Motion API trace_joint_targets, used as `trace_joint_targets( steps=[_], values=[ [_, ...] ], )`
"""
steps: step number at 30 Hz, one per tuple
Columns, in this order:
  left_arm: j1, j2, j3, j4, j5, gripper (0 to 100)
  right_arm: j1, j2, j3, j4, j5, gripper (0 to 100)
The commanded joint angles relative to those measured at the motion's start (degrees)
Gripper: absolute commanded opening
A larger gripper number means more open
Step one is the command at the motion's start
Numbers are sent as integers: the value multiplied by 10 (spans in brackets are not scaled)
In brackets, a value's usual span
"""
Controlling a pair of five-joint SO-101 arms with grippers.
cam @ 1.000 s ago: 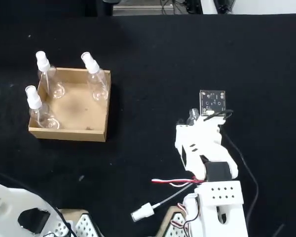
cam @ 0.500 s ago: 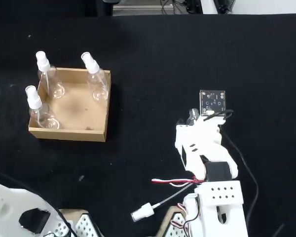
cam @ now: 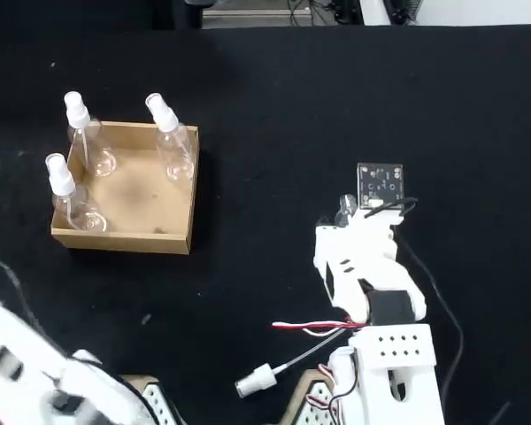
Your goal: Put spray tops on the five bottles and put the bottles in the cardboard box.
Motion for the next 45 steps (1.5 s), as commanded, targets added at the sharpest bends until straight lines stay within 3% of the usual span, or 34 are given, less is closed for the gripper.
trace_joint_targets(
  steps=[1, 9, 15, 24, 28, 31, 42, 45],
  values=[
    [51, -162, -3, 71, 11, 29, -3, -7, -6, -14, 2, 194],
    [179, -345, -35, 176, 12, 29, -6, -7, -6, -14, 2, 194],
    [333, -348, -132, 256, 15, 29, -6, -7, -5, -15, 2, 194],
    [544, -255, -137, 222, 15, 29, -4, -7, -5, -15, 2, 194],
    [601, -223, -113, 213, 15, 30, -4, -7, -4, -15, 2, 194],
    [618, -210, -61, 152, 11, 30, -4, -7, -4, -15, 2, 194],
    [620, -206, 230, -194, 11, 33, -4, -7, -4, -15, 2, 194],
    [620, -204, 272, -243, 15, 30, -4, -7, -4, -15, 2, 194]
  ],
)
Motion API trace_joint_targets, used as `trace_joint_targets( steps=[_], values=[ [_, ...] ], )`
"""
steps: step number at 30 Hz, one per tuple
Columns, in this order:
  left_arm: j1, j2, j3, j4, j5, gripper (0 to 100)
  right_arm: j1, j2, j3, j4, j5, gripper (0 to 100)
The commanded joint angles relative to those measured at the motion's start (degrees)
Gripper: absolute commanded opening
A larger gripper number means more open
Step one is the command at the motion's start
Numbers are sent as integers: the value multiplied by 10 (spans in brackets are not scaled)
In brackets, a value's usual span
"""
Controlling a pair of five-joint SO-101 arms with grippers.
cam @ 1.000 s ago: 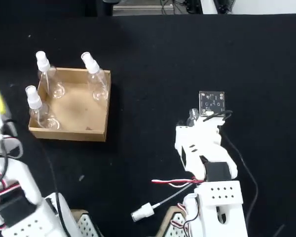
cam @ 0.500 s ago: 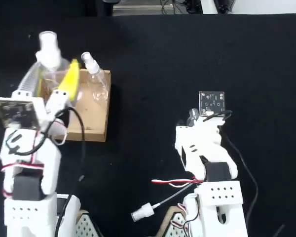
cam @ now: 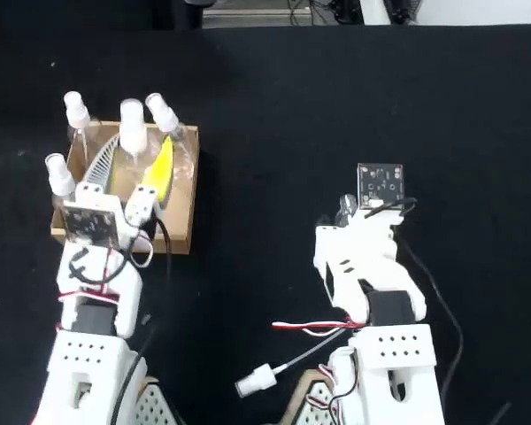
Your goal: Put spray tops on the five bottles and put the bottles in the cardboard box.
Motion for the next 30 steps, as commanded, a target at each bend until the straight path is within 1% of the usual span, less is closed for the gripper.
trace_joint_targets(
  steps=[1, 8, 14, 19, 24, 28, 30],
  values=[
    [7, 2, 22, -58, 6, 30, -4, -7, -4, -15, 2, 194],
    [8, 4, 30, -57, 7, 30, -5, -7, -4, -15, 2, 194],
    [8, 75, 22, -65, 7, 30, -6, -7, -5, -15, 2, 194],
    [6, 155, 27, -169, 7, 30, -6, -7, -5, -15, 2, 194],
    [8, 244, 20, -222, 7, 30, -6, -7, -5, -15, 2, 194],
    [5, 309, 14, -294, 27, 30, -6, -7, -5, -15, 2, 194],
    [7, 338, 15, -321, 26, 30, -6, -7, -5, -15, 2, 194]
  ],
)
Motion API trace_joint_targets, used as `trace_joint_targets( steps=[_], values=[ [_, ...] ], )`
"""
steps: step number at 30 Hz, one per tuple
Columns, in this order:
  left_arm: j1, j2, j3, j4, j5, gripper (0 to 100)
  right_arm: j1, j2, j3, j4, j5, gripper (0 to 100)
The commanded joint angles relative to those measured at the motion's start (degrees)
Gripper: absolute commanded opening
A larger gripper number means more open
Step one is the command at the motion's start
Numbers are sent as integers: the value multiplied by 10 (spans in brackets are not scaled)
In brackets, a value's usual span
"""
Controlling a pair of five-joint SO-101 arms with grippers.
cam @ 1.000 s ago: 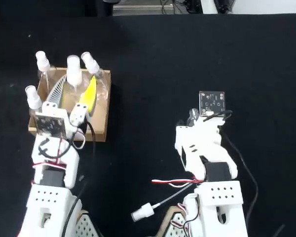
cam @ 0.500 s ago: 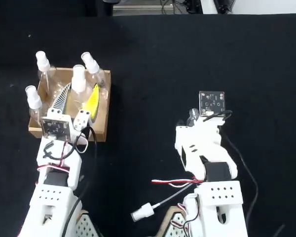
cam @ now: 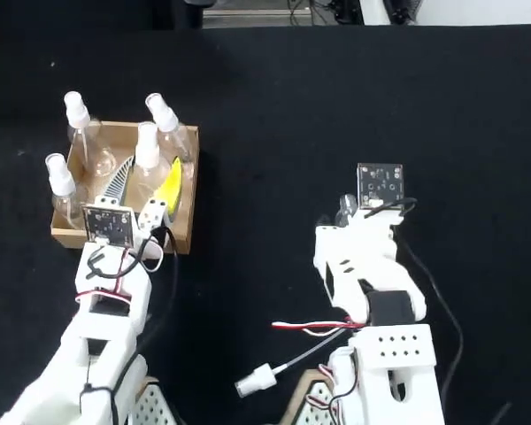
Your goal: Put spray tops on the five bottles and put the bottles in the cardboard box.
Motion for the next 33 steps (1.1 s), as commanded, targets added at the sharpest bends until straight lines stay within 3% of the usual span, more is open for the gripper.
trace_joint_targets(
  steps=[1, 18, 33],
  values=[
    [4, 45, -24, -56, 11, 30, -6, -7, -5, -15, 2, 194],
    [5, 245, -57, -193, 14, 30, -7, -7, -5, -12, -2, 194],
    [5, 313, -79, -194, 14, 36, -7, -7, -5, -13, 1, 194]
  ],
)
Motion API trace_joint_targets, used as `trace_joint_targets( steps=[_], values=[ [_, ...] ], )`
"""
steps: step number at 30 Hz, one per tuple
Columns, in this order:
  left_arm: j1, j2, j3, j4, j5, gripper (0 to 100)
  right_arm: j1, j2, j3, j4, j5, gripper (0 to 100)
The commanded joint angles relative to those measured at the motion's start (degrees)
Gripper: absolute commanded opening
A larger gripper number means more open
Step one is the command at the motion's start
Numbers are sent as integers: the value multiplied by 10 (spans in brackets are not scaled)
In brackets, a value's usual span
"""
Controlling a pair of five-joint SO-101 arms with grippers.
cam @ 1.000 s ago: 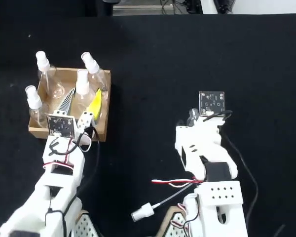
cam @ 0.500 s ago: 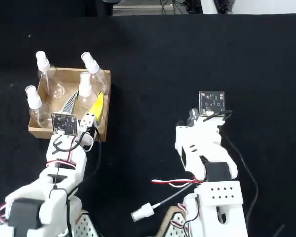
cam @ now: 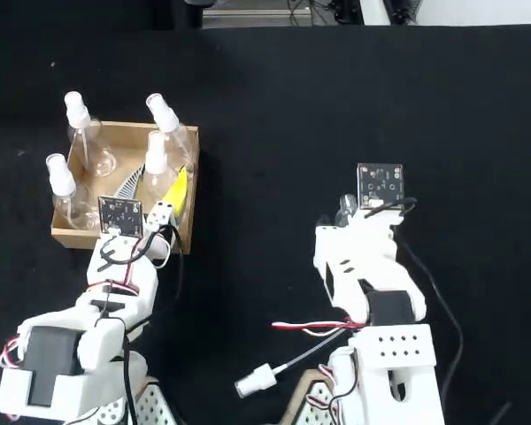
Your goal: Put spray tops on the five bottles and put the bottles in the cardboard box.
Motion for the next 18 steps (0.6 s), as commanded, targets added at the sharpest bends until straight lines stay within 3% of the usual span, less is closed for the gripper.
trace_joint_targets(
  steps=[1, 7, 11, 18],
  values=[
    [4, 1, -18, -11, 5, 48, -7, -7, -5, -13, 1, 194],
    [4, 4, -17, -9, 12, 239, -7, -7, -5, -14, 1, 194],
    [-1, -2, -19, -9, 49, 280, -7, -7, -5, -14, 2, 194],
    [4, -3, -22, -11, 54, 365, -7, -7, -5, -14, 2, 194]
  ],
)
